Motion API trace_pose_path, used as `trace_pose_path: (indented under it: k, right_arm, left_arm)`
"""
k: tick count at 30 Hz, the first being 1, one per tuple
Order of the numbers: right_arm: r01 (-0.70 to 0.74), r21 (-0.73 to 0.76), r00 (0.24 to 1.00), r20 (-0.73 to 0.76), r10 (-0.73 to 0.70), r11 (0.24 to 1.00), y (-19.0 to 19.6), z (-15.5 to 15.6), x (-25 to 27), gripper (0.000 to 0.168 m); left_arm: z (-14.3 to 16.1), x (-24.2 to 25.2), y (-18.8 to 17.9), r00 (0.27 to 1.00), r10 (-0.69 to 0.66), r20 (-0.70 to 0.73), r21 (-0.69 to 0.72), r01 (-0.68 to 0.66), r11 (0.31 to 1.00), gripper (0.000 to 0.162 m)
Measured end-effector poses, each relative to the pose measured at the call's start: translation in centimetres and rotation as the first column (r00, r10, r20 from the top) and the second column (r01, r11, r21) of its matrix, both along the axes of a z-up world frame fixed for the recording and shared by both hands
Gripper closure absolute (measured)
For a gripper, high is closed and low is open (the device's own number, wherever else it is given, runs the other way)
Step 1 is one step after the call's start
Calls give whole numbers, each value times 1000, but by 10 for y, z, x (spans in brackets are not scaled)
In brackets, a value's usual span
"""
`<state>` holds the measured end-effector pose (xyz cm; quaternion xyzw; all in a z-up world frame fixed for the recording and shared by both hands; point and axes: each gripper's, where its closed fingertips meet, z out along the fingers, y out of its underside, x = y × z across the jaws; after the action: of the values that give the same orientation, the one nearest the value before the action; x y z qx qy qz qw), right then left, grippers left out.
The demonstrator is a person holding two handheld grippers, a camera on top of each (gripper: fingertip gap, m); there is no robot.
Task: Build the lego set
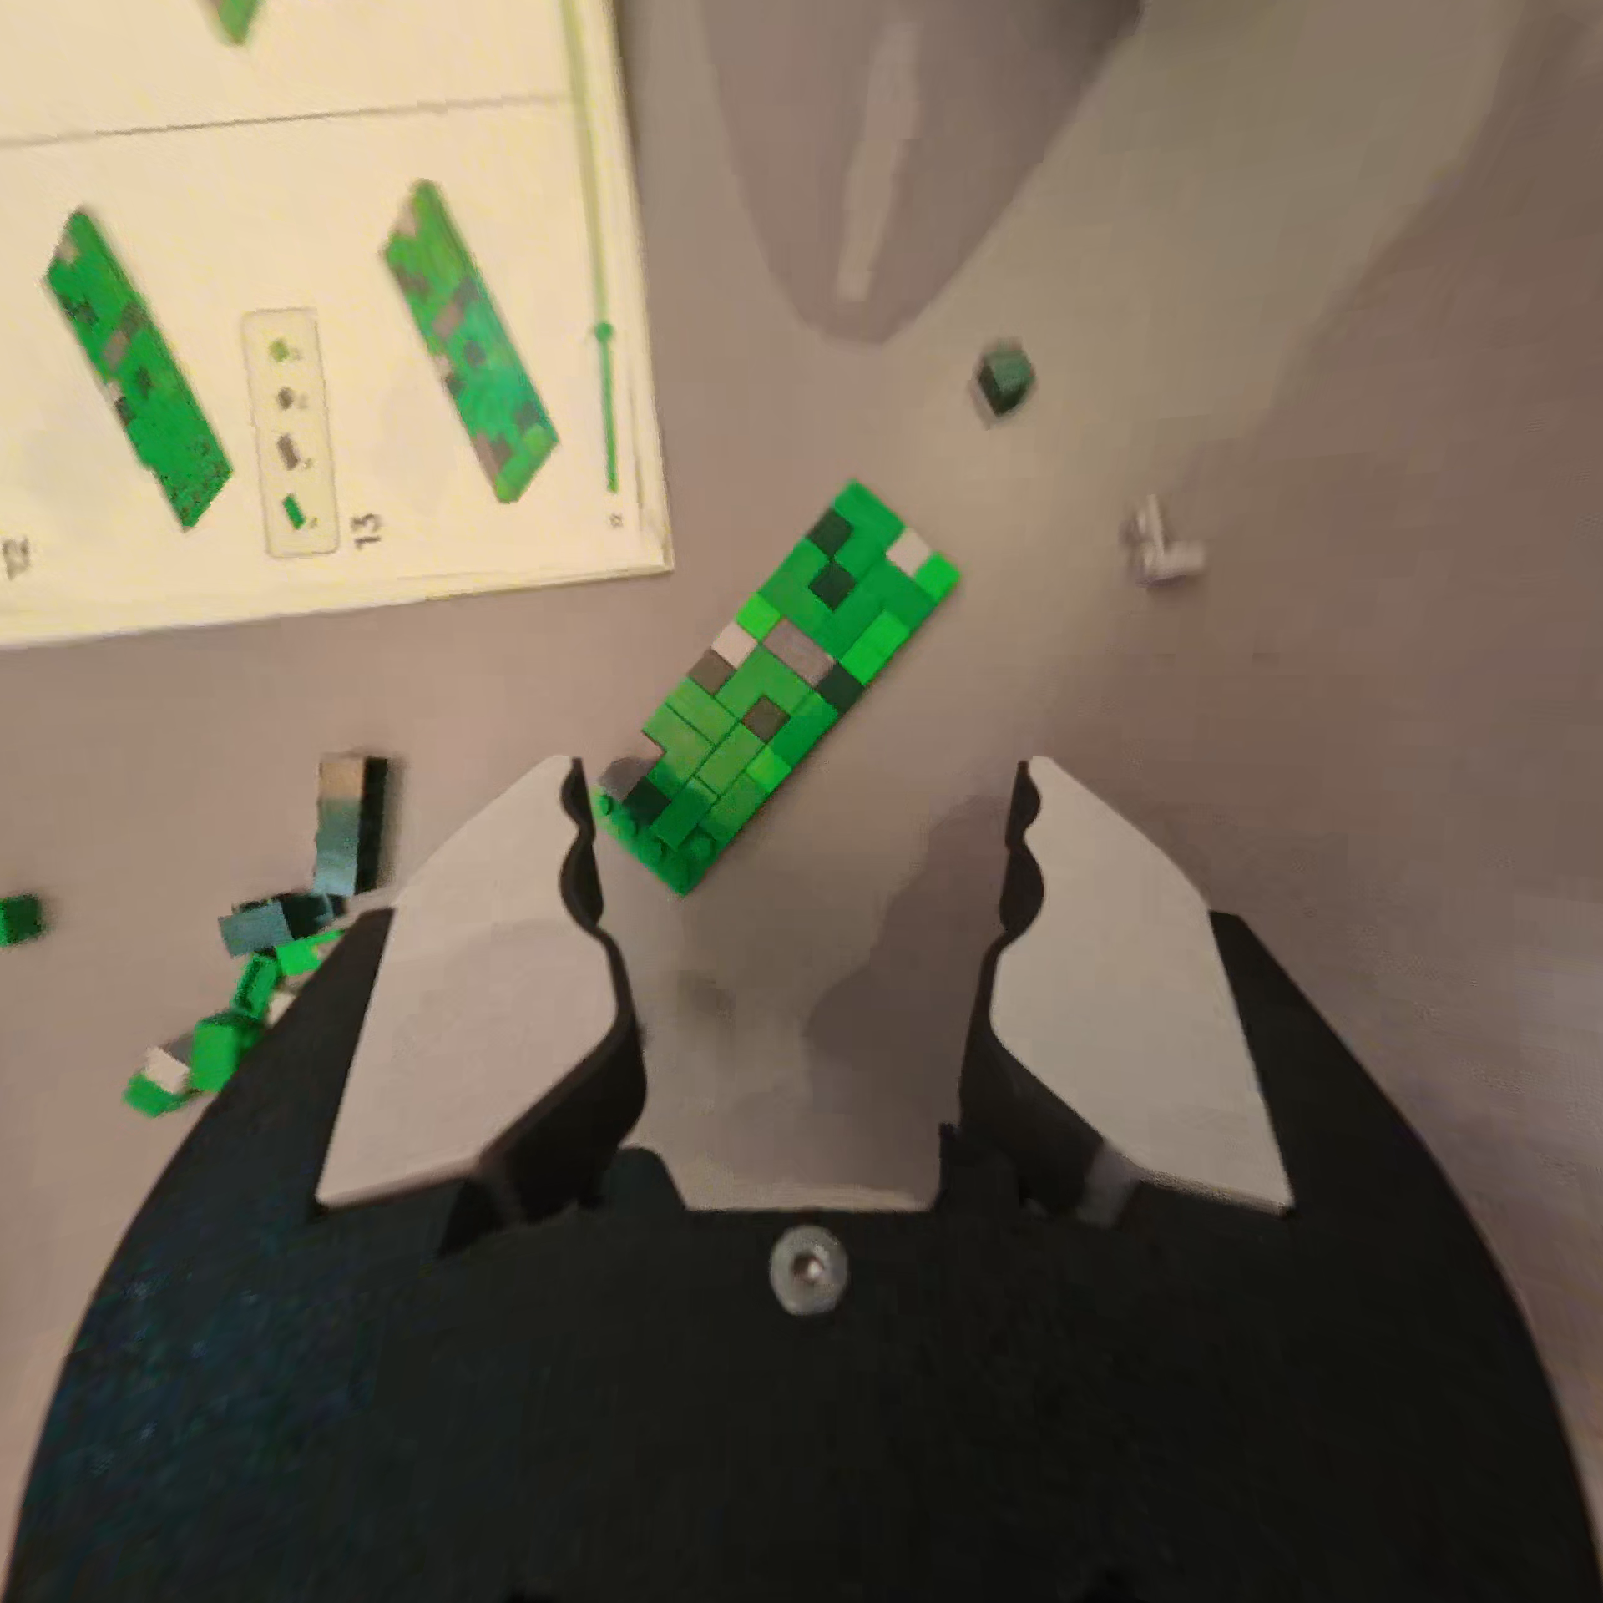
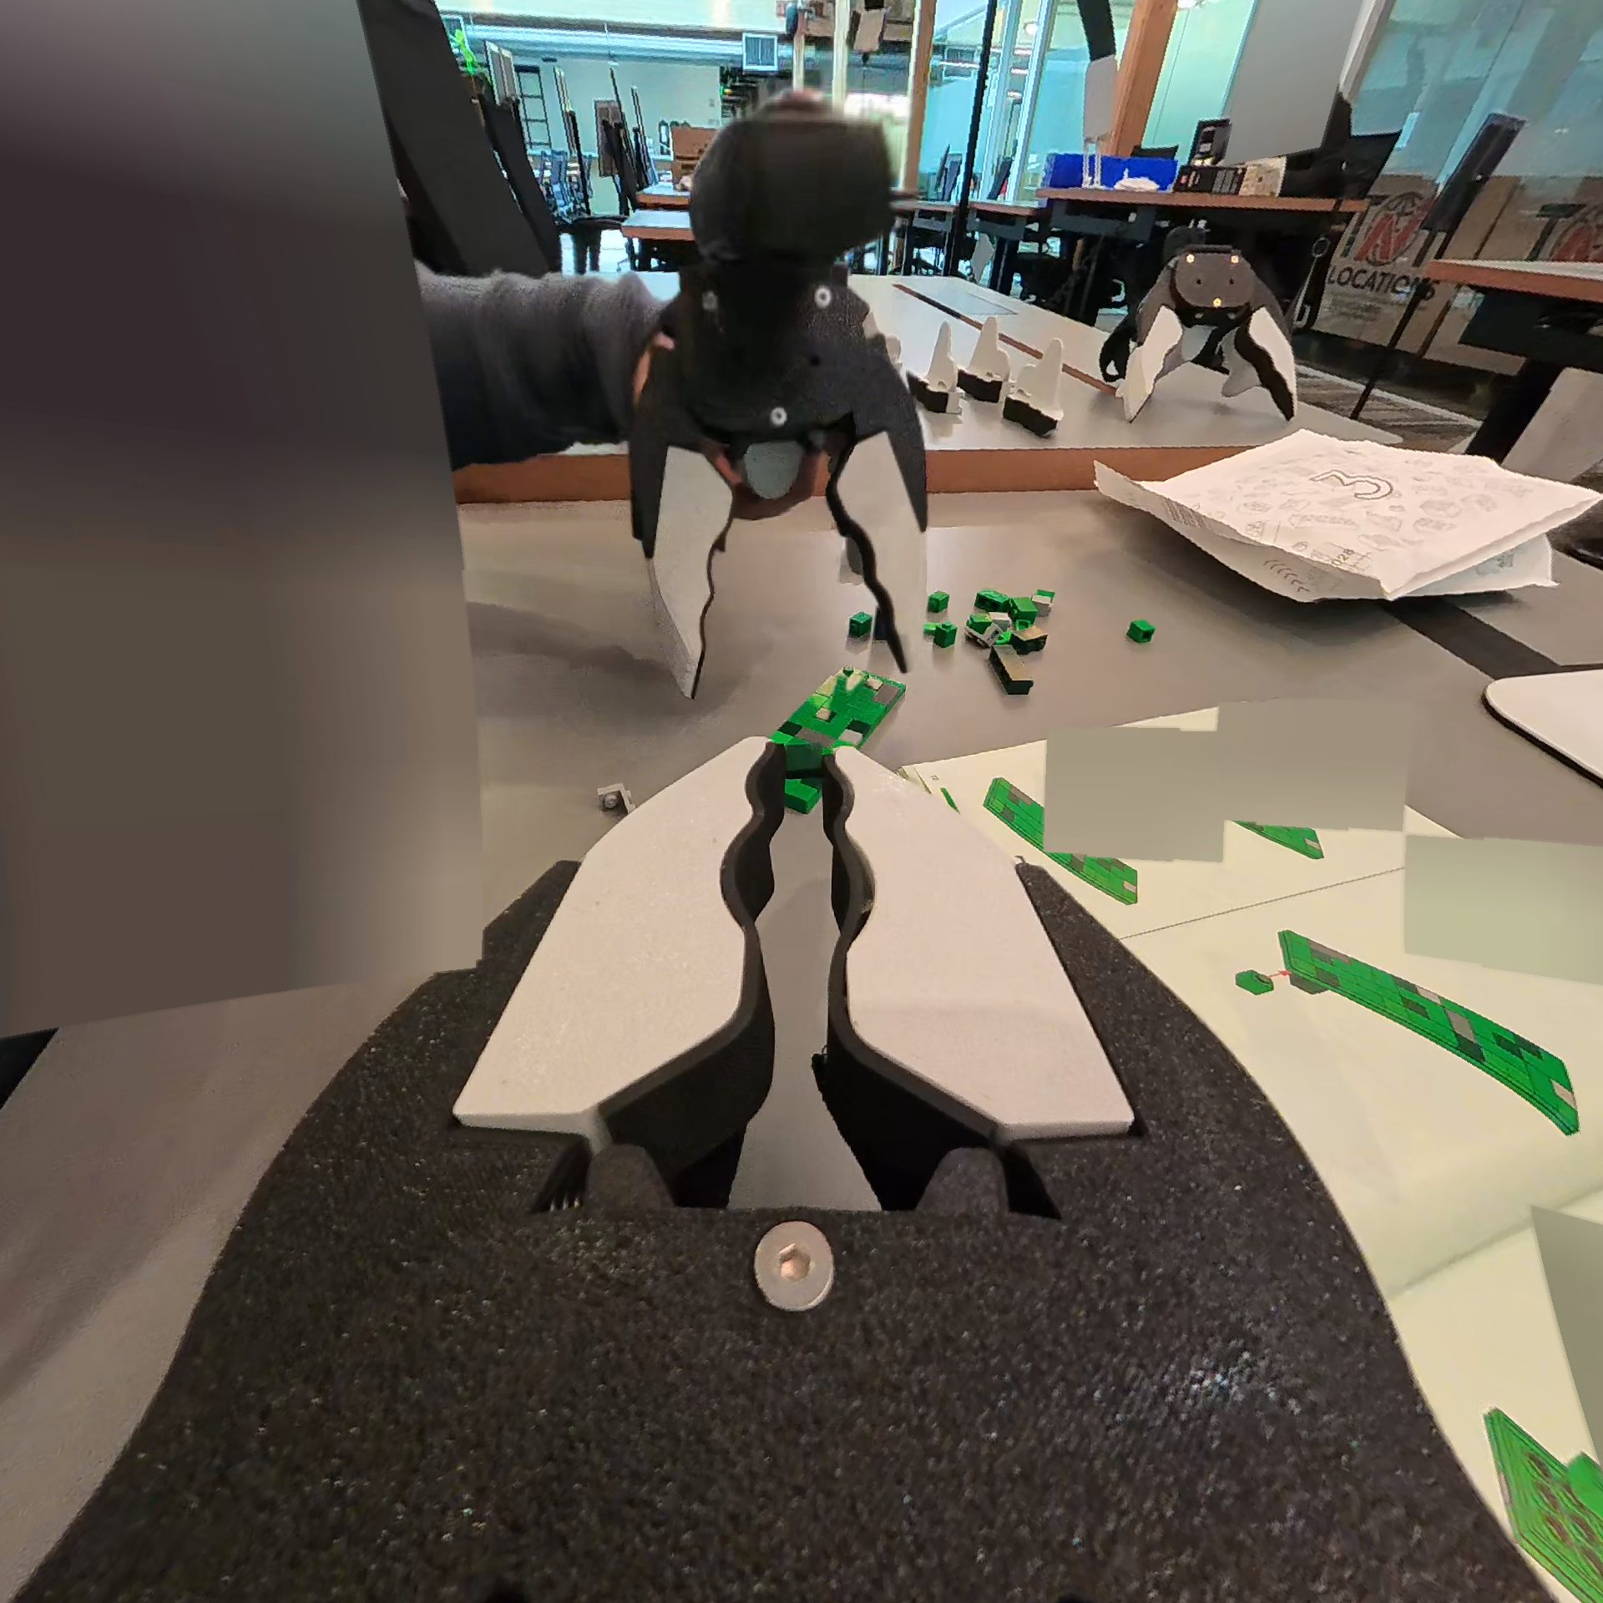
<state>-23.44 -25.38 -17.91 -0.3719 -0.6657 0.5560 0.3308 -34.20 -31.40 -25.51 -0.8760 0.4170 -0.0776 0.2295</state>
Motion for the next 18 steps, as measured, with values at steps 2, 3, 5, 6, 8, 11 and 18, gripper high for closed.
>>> trace_pose_path:
  k: [2,3,5,6,8,11,18]
  right_arm:
    - [-2,-7,1000,5,2,1000,0,-1,0,161]
    - [-4,-10,1000,8,4,1000,0,-2,0,161]
    - [-6,-15,1000,13,6,1000,0,-3,-1,161]
    - [-6,-16,1000,15,6,1000,0,-3,-1,161]
    - [-5,-15,1000,17,6,1000,0,-3,-1,161]
    - [-3,-14,1000,16,4,1000,1,-3,0,161]
    - [13,-11,1000,-16,-13,1000,8,7,5,160]
  left_arm:
    - [-5,-1,-1,982,-149,-116,20,152,988,78]
    - [-3,2,2,970,-204,-131,30,209,977,83]
    - [-4,1,7,939,-283,-197,0,288,958,88]
    - [-4,1,10,926,-314,-211,-26,315,949,90]
    - [-7,2,12,906,-372,-202,-89,362,928,96]
    - [-11,3,11,896,-410,-168,-209,374,903,102]
    - [-9,2,17,904,-376,-205,-283,313,907,128]
